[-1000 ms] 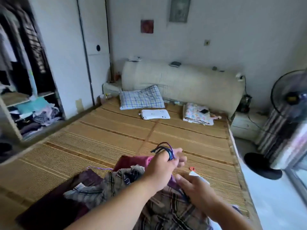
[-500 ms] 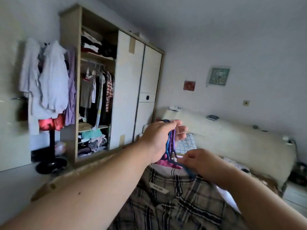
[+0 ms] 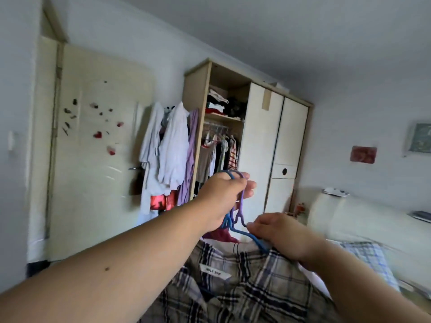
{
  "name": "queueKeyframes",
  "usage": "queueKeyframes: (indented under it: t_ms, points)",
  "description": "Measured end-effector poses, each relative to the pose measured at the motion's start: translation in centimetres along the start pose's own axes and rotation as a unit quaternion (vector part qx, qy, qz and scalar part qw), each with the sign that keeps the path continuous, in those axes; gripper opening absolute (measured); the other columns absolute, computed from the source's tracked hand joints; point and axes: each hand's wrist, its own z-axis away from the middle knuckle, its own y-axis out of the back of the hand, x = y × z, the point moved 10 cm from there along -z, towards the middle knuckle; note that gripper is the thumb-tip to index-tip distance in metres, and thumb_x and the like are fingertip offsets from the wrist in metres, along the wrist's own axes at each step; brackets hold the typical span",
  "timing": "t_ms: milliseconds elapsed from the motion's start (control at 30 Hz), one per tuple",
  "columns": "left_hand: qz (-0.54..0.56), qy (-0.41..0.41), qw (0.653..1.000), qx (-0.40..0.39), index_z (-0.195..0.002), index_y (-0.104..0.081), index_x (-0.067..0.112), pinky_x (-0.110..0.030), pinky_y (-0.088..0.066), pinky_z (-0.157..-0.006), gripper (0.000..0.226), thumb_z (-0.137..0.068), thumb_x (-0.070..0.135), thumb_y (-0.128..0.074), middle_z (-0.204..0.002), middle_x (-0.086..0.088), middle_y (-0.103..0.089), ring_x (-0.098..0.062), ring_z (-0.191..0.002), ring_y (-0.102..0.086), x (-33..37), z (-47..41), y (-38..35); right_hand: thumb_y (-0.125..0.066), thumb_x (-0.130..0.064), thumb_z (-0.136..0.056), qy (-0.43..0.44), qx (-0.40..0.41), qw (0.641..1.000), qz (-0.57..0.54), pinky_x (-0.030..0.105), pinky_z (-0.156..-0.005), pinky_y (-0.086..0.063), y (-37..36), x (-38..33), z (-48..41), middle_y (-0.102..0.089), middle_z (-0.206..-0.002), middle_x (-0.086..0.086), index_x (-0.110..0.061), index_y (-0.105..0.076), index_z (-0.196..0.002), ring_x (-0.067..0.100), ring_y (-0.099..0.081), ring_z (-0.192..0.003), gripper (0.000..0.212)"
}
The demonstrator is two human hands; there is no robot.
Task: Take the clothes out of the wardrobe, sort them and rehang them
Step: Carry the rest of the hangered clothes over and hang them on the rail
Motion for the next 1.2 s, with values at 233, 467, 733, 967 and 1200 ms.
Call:
queueKeyframes:
  t_ms: [233,467,733,967,1200]
  points:
    - [-0.086,0.008,0.993,0.082,-0.086,-0.057,0.015,-0.031,-0.051,-0.079,0.022,-0.099,0.008,-0.042,-0.078,-0.001,-0.062,-0.014,-0.073,-0.065,-3.6,-10.5,17.9,-0.054,-0.043,-0.091,0.058,-0.047,0.996,-0.053,0.004,-0.053,-0.037,-12.6,-4.2,-15.0,-0.059,-0.066,-0.011,-0.019,-0.064,-0.08,-0.011,-0.05,-0.055,0.029]
    - [-0.156,-0.033,0.973,0.166,-0.082,-0.057,0.013,-0.014,-0.048,-0.06,0.02,-0.097,0.008,-0.044,-0.072,-0.001,-0.061,-0.014,-0.072,-0.063,-3.9,-21.0,31.5,-0.067,-0.052,-0.076,0.099,-0.101,0.99,-0.027,0.015,-0.076,-0.047,-21.7,-5.0,-27.8,-0.066,-0.101,-0.013,-0.04,-0.054,-0.122,0.003,-0.062,-0.09,0.05]
    - [-0.171,-0.034,0.971,0.165,-0.084,-0.056,0.019,-0.024,-0.045,-0.069,0.022,-0.097,0.008,-0.042,-0.075,0.003,-0.063,-0.009,-0.074,-0.066,-10.1,-36.7,42.4,-0.066,-0.033,-0.075,0.115,-0.109,0.987,-0.003,0.02,-0.059,-0.044,-30.5,-2.8,-47.3,-0.06,-0.065,-0.01,-0.031,-0.057,-0.084,0.005,-0.057,-0.062,0.012]
    - [-0.148,0.01,0.976,0.162,-0.092,-0.056,0.013,-0.018,-0.046,-0.063,0.021,-0.096,0.0,-0.041,-0.078,0.0,-0.064,-0.012,-0.075,-0.064,-15.2,-51.7,52.6,-0.063,-0.022,-0.072,0.092,-0.107,0.989,-0.039,0.014,-0.047,-0.037,-34.7,-0.8,-64.9,-0.056,-0.049,-0.016,-0.033,-0.055,-0.063,-0.004,-0.05,-0.046,0.016]
    - [-0.158,0.103,0.98,0.06,-0.093,-0.061,0.016,-0.032,-0.052,-0.077,0.011,-0.092,0.006,-0.056,-0.097,-0.006,-0.071,-0.014,-0.087,-0.069,-23.9,-65.0,59.0,-0.055,-0.041,-0.062,0.031,-0.033,0.997,0.057,0.026,-0.061,-0.047,-37.7,4.6,-78.4,-0.062,-0.078,-0.009,-0.032,-0.062,-0.096,0.012,-0.06,-0.075,0.036]
